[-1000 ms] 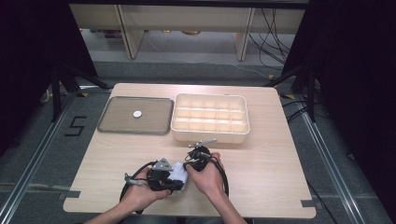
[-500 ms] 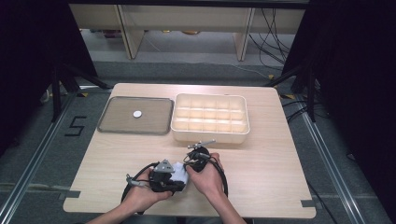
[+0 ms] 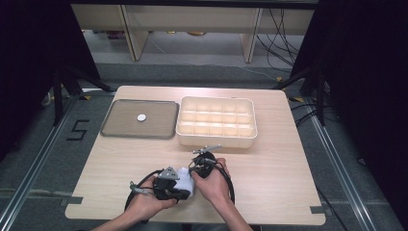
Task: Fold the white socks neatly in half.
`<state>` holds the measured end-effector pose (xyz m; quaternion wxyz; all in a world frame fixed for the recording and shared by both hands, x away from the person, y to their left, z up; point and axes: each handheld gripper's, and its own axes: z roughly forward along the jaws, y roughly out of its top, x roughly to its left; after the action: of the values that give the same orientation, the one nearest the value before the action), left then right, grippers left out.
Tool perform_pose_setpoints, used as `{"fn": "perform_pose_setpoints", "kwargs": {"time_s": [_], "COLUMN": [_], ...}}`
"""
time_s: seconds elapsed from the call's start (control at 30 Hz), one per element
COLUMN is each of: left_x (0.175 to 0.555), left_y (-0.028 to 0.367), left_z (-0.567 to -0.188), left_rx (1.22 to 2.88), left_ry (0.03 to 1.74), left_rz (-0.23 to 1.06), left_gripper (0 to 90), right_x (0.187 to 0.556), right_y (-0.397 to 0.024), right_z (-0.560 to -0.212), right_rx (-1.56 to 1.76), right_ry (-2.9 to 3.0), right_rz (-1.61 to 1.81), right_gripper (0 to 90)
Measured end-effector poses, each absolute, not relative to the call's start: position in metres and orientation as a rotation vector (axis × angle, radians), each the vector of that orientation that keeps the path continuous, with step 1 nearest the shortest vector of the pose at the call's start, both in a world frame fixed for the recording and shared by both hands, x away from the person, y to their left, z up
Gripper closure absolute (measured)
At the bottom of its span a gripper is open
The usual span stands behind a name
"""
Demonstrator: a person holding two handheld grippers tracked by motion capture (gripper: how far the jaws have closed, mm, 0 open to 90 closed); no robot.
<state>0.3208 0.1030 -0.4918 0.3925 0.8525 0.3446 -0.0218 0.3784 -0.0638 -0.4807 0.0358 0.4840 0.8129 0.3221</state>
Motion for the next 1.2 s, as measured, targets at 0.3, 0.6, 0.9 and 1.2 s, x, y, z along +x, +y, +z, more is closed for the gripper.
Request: {"fn": "perform_pose_setpoints", "kwargs": {"time_s": [0.3,0.6,0.9,1.2], "left_x": [0.319,0.309,0.328,0.351], "left_y": [0.109,0.147,0.188,0.190], "left_z": [-0.488,-0.452,-0.443,-0.460], "left_rx": [2.129,1.981,1.878,1.876], "left_ry": [0.867,0.884,1.028,1.141], "left_rz": [-0.093,-0.032,0.024,-0.041], "left_gripper": [78.1,54.5,36.6,35.8], "right_x": [0.376,0.373,0.369,0.363], "right_y": [-0.065,-0.073,-0.085,-0.112], "right_z": [-0.479,-0.463,-0.454,-0.462], "right_rx": [1.482,1.418,1.471,1.558], "right_ry": [2.478,2.422,2.372,2.327], "right_rz": [1.025,1.109,1.175,1.145], "right_gripper": [79.7,66.2,56.8,52.9]}}
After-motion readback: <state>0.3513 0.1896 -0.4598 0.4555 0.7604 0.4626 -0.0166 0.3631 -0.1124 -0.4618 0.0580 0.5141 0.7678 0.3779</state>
